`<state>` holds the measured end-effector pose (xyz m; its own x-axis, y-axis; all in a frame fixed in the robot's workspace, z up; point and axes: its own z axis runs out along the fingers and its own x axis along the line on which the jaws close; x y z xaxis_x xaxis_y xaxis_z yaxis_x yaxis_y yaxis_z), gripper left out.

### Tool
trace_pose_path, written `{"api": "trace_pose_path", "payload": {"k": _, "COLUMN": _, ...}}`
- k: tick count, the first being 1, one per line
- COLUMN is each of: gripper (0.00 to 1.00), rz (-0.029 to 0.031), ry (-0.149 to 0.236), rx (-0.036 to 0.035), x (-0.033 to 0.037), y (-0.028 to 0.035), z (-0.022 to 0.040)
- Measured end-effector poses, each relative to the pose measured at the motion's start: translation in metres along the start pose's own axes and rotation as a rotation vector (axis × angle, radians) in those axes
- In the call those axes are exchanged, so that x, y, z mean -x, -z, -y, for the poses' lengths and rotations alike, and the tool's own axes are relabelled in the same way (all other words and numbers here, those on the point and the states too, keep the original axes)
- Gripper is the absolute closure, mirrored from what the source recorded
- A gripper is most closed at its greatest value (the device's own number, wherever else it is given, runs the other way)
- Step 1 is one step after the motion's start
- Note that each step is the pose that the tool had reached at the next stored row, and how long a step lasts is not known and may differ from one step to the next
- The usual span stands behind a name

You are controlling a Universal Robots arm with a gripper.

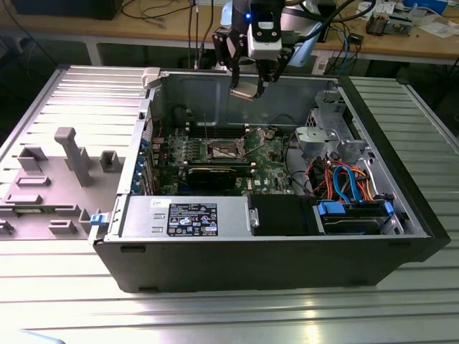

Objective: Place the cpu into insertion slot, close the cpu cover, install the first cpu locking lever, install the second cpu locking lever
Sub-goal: 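Place the cpu into insertion slot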

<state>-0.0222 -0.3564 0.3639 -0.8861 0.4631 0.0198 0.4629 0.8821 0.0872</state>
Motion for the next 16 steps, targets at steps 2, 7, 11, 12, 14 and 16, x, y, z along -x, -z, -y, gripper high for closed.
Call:
{"api": "trace_pose_path", "payload": {"k": 2, "gripper": 0.46, "rz": 0.0004, "ry": -0.004, "rx": 0.0001, "x": 0.0, "y": 0.0, "z": 0.0}}
{"api": "trace_pose_path", "payload": {"k": 7, "gripper": 0.46, "rz": 0.001, "ry": -0.011, "rx": 0.0002, "x": 0.0, "y": 0.0, "z": 0.0}}
{"api": "trace_pose_path", "payload": {"k": 11, "gripper": 0.46, "rz": 0.0032, "ry": -0.037, "rx": 0.0008, "x": 0.0, "y": -0.0001, "z": 0.0}}
{"api": "trace_pose_path", "payload": {"k": 12, "gripper": 0.46, "rz": 0.0033, "ry": -0.037, "rx": 0.0008, "x": 0.0, "y": -0.0001, "z": 0.0}}
{"api": "trace_pose_path", "payload": {"k": 14, "gripper": 0.46, "rz": 0.0034, "ry": -0.038, "rx": 0.0008, "x": -0.0001, "y": -0.0001, "z": 0.0001}}
{"api": "trace_pose_path", "payload": {"k": 16, "gripper": 0.46, "rz": 0.0038, "ry": -0.044, "rx": 0.001, "x": -0.001, "y": -0.0001, "z": 0.0006}}
